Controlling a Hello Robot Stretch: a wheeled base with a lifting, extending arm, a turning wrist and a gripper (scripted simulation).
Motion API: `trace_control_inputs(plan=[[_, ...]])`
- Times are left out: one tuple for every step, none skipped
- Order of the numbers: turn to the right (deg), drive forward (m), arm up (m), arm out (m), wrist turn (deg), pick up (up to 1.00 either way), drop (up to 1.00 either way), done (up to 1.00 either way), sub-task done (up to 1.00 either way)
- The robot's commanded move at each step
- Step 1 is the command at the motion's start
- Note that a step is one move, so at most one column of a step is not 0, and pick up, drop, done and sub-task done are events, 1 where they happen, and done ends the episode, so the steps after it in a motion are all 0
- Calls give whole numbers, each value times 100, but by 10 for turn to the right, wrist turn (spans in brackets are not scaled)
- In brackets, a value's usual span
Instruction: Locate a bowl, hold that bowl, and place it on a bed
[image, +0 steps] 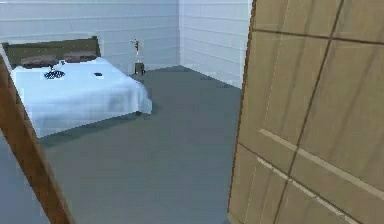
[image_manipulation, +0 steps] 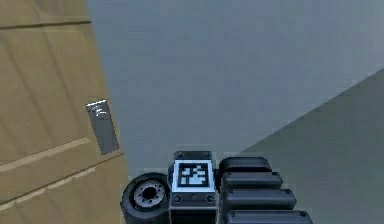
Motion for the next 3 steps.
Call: trace_control_inputs(plan=[[360,0,0,0,0,0,0,0,0],[0,45,0,0,0,0,0,0,0],[-450,0,0,0,0,0,0,0,0]])
